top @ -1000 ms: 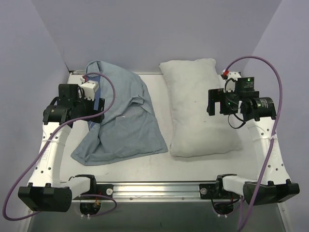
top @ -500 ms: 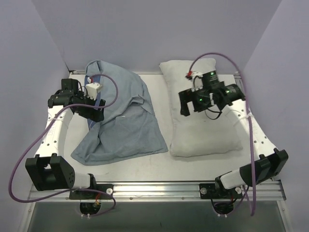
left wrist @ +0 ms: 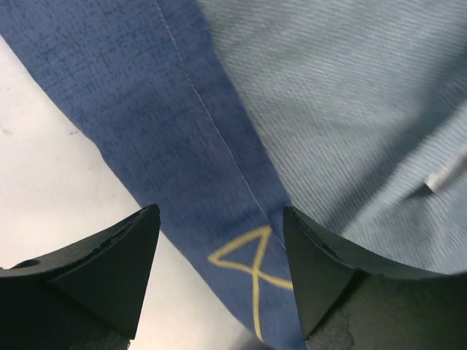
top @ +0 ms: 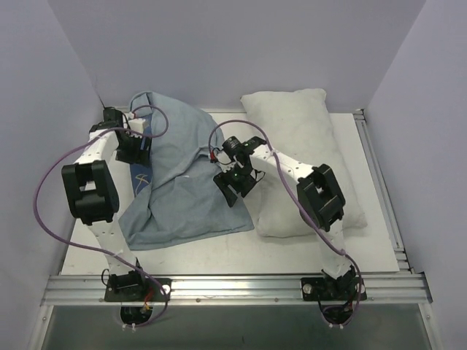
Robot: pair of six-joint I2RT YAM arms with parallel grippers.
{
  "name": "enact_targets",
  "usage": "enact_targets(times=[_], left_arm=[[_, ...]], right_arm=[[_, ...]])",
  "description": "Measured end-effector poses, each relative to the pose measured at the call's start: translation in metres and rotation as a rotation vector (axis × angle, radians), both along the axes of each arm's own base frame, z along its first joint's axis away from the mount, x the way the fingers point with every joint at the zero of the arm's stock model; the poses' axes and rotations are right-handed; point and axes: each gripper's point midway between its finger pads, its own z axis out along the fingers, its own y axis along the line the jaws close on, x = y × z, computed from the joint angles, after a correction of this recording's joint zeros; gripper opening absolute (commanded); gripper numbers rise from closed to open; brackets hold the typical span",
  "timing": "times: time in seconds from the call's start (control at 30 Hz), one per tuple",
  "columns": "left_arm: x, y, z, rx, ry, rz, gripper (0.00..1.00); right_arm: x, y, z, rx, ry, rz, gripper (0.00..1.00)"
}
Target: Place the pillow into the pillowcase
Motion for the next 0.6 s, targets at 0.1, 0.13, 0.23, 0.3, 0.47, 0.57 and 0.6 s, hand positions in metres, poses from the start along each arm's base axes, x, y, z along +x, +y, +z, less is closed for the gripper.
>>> enact_targets(times=[0.1, 0.13, 0.23, 0.3, 0.47, 0.57, 0.6], left_arm=[[0.009, 0.008, -0.029, 0.008, 0.042, 0.040, 0.64], [0.012, 0.009, -0.037, 0.010, 0.054, 0.050, 0.61], [0.018, 0.014, -0.058, 0.019, 0.082, 0.081, 0.40], [0.020, 0.018, -0.058, 0.024, 0.079, 0.094, 0.20], [0.002, 0.034, -0.060, 0.021, 0.087, 0.119, 0.00], [-0.038, 0.044, -0.060, -0.004, 0.137, 0.146, 0.00], [-0.054, 0.047, -0.060, -0.015, 0.151, 0.160, 0.00]], right_arm=[[0.002, 0.008, -0.019, -0.019, 0.027, 0.008, 0.53], [0.003, 0.010, -0.025, -0.026, 0.035, 0.007, 0.51], [0.009, 0.014, -0.038, -0.047, 0.043, 0.002, 0.47], [0.013, 0.012, -0.045, -0.070, 0.048, -0.004, 0.43], [0.040, 0.006, -0.047, -0.096, 0.030, -0.051, 0.36], [0.073, 0.000, -0.046, -0.110, -0.007, -0.089, 0.34], [0.092, -0.001, -0.046, -0.109, -0.041, -0.105, 0.34]])
